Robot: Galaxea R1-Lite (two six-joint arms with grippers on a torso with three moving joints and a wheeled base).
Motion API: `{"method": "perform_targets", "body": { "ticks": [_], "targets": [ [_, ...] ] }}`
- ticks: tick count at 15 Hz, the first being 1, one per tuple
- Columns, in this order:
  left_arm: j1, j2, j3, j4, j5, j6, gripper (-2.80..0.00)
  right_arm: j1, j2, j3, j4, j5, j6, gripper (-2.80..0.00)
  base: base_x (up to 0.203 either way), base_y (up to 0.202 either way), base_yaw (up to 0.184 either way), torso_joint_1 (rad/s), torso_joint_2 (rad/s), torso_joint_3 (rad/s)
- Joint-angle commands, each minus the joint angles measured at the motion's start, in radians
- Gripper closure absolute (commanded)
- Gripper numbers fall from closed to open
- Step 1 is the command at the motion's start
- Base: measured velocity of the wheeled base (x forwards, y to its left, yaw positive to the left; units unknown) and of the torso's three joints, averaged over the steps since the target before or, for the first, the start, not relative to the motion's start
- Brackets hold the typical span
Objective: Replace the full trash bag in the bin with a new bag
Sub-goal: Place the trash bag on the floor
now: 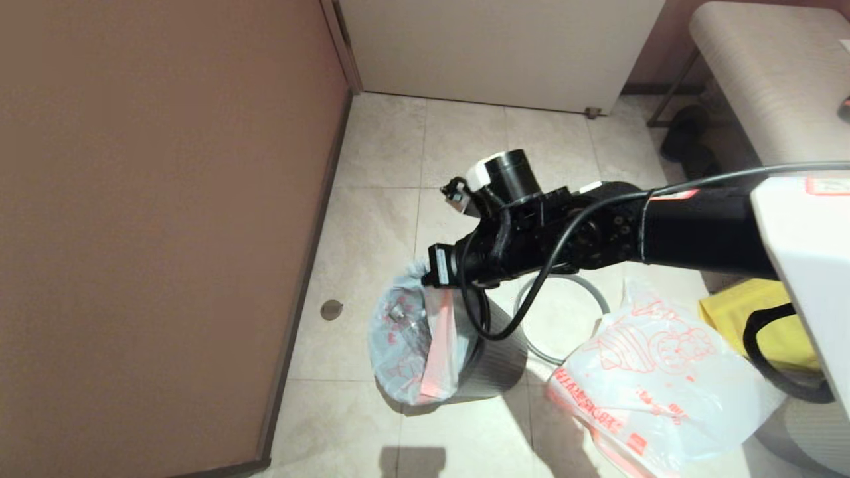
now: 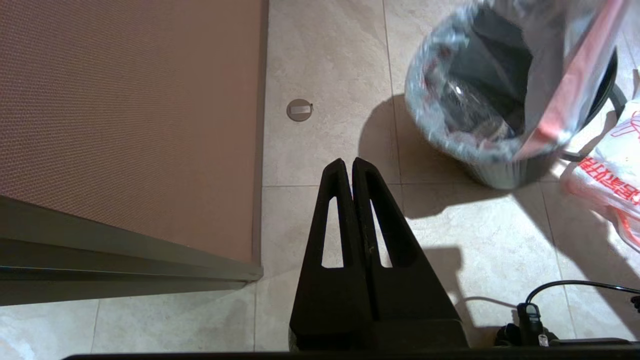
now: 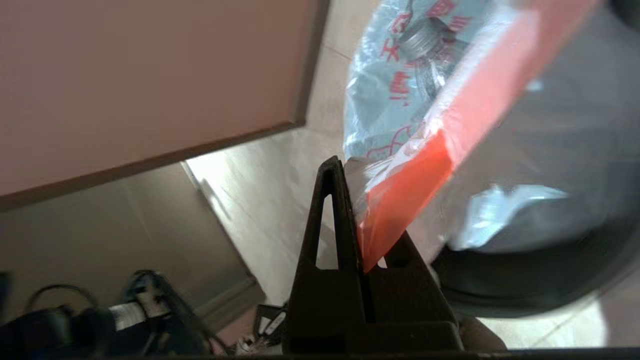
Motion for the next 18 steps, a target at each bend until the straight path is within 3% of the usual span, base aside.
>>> {"method": "perform_targets", "body": {
  "ticks": [1, 6, 9, 15, 18],
  "targets": [
    [0.0, 0.001, 0.0, 0.0, -0.001, 0.0, 0.0, -0.031, -0.062, -0.001, -0.006, 0.034, 0.002, 0.0, 0.0, 0.0, 0.0, 0.0, 0.0, 0.0],
    [0.0, 0.001, 0.0, 0.0, 0.0, 0.001, 0.0, -0.067, -0.045, 0.003, -0.028, 0.083, -0.003, 0.0, 0.0, 0.0, 0.0, 0.0, 0.0, 0.0],
    [0.0, 0.001, 0.0, 0.0, -0.001, 0.001, 0.0, -0.06, 0.049, 0.004, -0.088, 0.026, -0.005, 0.0, 0.0, 0.0, 0.0, 0.0, 0.0, 0.0],
    [0.0, 0.001, 0.0, 0.0, -0.001, 0.0, 0.0, -0.032, -0.177, -0.001, -0.17, 0.022, -0.032, 0.0, 0.0, 0.0, 0.0, 0.0, 0.0, 0.0],
    [0.0, 0.001, 0.0, 0.0, 0.0, 0.0, 0.0, 0.036, -0.329, -0.001, -0.184, 0.021, -0.034, 0.0, 0.0, 0.0, 0.0, 0.0, 0.0, 0.0]
  ]
}}
